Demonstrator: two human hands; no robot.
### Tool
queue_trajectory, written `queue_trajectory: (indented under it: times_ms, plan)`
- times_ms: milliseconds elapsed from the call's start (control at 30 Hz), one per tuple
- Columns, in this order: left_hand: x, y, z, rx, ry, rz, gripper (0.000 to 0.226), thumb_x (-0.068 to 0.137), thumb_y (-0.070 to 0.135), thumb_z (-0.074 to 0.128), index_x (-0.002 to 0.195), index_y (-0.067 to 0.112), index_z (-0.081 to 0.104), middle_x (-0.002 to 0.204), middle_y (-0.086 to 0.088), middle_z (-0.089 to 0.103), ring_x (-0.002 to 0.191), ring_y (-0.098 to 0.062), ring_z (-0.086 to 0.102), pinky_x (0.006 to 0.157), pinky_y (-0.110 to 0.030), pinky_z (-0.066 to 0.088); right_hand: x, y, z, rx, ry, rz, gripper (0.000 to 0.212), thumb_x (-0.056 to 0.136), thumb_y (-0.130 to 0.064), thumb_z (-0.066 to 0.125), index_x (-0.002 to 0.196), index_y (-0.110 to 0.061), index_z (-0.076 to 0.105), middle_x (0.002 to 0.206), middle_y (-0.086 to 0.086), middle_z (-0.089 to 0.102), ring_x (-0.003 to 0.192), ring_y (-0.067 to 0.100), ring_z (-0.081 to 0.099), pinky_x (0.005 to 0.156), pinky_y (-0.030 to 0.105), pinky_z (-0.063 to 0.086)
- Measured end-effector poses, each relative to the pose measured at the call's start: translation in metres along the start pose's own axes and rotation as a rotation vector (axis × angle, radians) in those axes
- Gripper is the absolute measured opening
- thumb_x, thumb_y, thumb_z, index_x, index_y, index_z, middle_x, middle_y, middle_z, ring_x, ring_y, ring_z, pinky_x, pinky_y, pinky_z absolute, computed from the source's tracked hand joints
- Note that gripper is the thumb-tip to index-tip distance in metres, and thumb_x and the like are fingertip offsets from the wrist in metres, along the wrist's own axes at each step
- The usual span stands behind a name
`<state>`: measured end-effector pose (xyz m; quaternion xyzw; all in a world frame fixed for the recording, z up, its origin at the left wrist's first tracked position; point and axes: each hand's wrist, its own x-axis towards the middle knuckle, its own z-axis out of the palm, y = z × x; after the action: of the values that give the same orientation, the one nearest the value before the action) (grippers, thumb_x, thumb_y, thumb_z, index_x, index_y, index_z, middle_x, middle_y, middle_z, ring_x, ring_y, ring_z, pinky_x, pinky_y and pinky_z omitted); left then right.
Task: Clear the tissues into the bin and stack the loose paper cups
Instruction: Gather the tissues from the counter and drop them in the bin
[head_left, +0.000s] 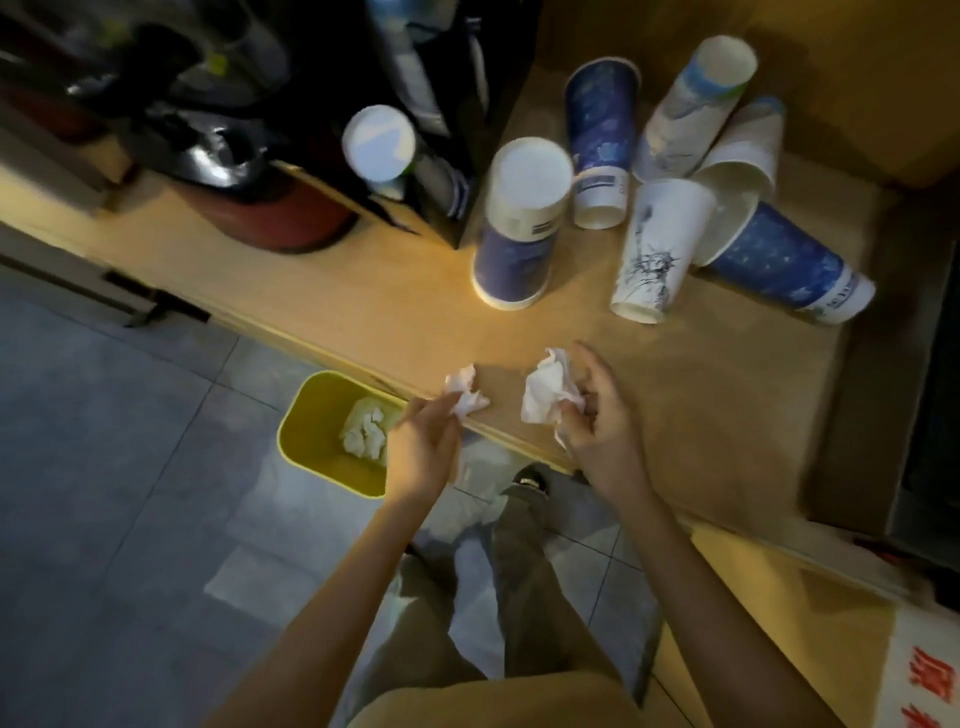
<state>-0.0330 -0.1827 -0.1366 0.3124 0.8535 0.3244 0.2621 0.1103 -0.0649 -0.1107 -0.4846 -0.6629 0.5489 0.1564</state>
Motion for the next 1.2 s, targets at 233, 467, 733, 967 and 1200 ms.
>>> queue_trajectory:
  times_ms: [233,467,733,967,1200]
  plan:
    - [-0.027,-0.106,-0.069,-0.106,0.1,-0.347,0.025,0.087,0.006,0.055,0.108,0.004,0.068,0.112,-0.018,0.062,0.099,-0.032,0.061,0.086,-0.033,0.047,-0.019,0.0,0.109,-0.154,-0.093,-0.017,0.028,0.082,0.006,0.055,0.109,0.003,0.065,0.105,0.018,0.069,0.098,0.032,0.064,0.078,0.025,0.047]
    - [-0.022,-0.204,-0.094,-0.15,-0.096,-0.557,0.05,0.083,0.026,0.047,0.13,0.01,0.052,0.118,-0.022,0.057,0.104,-0.036,0.059,0.086,-0.042,0.049,-0.013,0.042,0.206,-0.123,-0.161,0.238,0.018,0.083,-0.008,0.051,0.09,-0.005,0.068,0.092,0.021,0.067,0.087,0.021,0.061,0.074,0.03,0.039]
    - [0.025,-0.295,-0.024,-0.15,-0.168,-0.637,0.041,0.081,0.013,0.066,0.121,0.006,0.059,0.118,-0.019,0.065,0.106,-0.032,0.061,0.089,-0.035,0.047,0.042,0.14,0.296,-0.153,-0.264,0.396,0.02,0.077,-0.002,0.055,0.093,-0.012,0.062,0.082,0.011,0.06,0.065,0.016,0.055,0.051,0.013,0.041]
    - [0.069,-0.361,0.054,0.192,-0.246,-0.389,0.026,0.091,0.026,0.053,0.113,0.02,0.065,0.109,-0.008,0.07,0.097,-0.028,0.064,0.08,-0.033,0.05,0.097,0.23,0.348,-0.458,-0.355,0.217,0.02,0.076,-0.009,0.059,0.095,-0.006,0.066,0.086,0.007,0.062,0.08,0.016,0.052,0.063,0.016,0.033]
    - [0.107,-0.42,0.119,0.464,-0.465,-0.402,0.025,0.095,0.012,0.041,0.116,0.009,0.056,0.123,-0.012,0.054,0.106,-0.03,0.062,0.085,-0.034,0.05,0.145,0.296,0.406,-0.825,-0.556,0.23,0.022,0.09,-0.003,0.049,0.111,-0.003,0.058,0.119,0.015,0.061,0.112,0.03,0.057,0.083,0.025,0.045]
